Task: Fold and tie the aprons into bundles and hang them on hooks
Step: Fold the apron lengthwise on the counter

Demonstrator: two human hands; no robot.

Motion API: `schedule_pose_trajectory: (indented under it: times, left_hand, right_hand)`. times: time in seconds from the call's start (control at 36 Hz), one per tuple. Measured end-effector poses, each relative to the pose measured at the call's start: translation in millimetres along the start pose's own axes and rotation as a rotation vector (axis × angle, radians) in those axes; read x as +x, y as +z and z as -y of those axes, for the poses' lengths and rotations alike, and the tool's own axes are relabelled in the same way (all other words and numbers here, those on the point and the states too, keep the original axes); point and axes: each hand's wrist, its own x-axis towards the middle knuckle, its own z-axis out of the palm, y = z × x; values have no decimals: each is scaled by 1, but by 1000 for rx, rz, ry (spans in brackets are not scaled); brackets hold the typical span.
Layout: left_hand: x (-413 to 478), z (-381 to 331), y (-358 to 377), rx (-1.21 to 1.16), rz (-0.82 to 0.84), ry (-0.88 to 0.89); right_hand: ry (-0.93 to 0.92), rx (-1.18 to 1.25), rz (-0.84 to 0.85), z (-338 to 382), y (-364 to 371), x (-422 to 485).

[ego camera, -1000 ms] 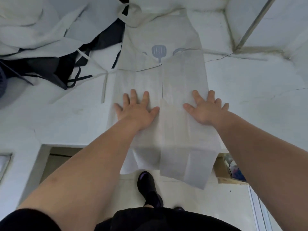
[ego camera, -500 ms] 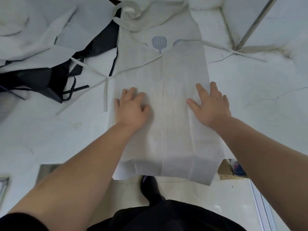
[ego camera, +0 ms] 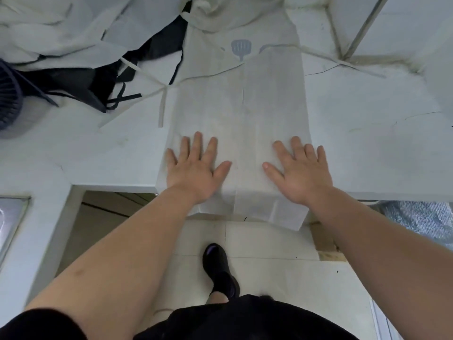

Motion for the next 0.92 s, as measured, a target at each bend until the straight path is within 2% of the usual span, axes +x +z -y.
schedule_pose_trajectory:
  times: [0.11, 0.22, 0.33, 0.42, 0.5, 0.69, 0.78, 0.83, 0.92]
  left_hand:
    - [-2, 13, 1, 13, -20, 28]
    - [-14, 27, 7, -23, -49, -80]
    - [-36, 25, 14, -164, -255, -162]
    - [-58, 19, 18, -331, -410, -218]
    - [-71, 17, 20, -588, -453, -402]
    - [-70, 21, 23, -1323, -325, -857]
    - [-62, 29, 30, -1453, -288, -818]
    - [-58, 33, 33, -1463, -273, -754]
    - [-59, 34, 31, -1421, -290, -694]
  right_hand:
    - [-31, 5, -17, -7, 1, -1]
    - [72, 10, -56, -6, 1, -11]
    - [182, 171, -185, 6, 5, -28]
    - [262, 337, -266, 10, 7, -44]
    - [353, 548, -281, 11, 5, -54]
    - [675, 1195, -293, 12, 11, -68]
    - [702, 1354, -277, 12, 22, -70]
    - [718, 1463, -266, 14, 27, -71]
    - [706, 1500, -282, 16, 29, -68]
